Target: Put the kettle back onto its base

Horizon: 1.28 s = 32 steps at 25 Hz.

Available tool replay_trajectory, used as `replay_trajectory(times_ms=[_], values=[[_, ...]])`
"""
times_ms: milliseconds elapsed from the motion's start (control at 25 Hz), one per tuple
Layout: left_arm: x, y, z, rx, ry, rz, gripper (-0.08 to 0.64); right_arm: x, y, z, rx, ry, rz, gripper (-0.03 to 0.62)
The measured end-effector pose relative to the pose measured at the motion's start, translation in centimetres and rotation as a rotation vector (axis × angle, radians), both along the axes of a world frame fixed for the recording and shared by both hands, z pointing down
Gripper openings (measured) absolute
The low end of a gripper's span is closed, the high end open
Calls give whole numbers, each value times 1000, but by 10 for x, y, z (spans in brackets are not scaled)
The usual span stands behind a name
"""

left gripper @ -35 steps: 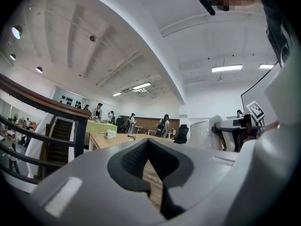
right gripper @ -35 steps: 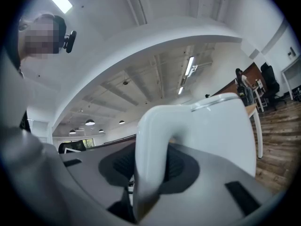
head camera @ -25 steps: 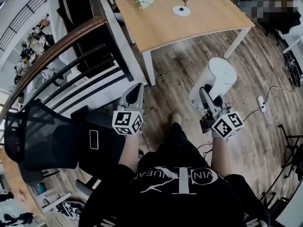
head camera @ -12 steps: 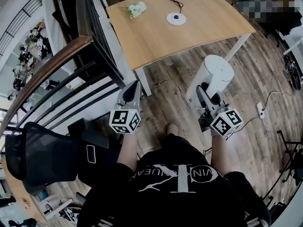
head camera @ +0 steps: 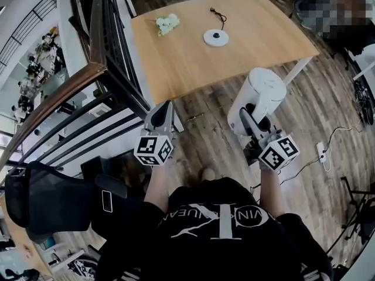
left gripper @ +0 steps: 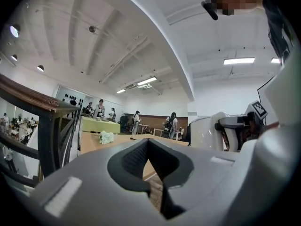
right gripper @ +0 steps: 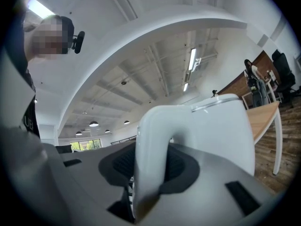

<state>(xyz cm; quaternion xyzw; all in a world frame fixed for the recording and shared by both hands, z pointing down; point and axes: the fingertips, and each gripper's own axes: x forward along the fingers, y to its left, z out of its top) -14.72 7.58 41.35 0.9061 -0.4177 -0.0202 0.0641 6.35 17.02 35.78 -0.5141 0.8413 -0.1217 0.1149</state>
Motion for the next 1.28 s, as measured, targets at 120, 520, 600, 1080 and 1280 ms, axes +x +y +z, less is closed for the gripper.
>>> replay_trajectory(times_ms=[120,520,600,1080,1280], values=[[10,-7,-2,7,0,-5,3,8,-10,-6,15,9,-15,124],[19,-22,0,0,-16,-23,3,23,-32,-8,22,-11,-29,124],[20,-26,2,-5,-18,-26,3,23,-38,-8,22,-9,-37,124],[46,-91,2,-3,-8,-15,3,31,-101,-15,29,17,-79,124],[52,-128,1,-18,-14,-19,3,36,-138,-18,23,3,-88,124]])
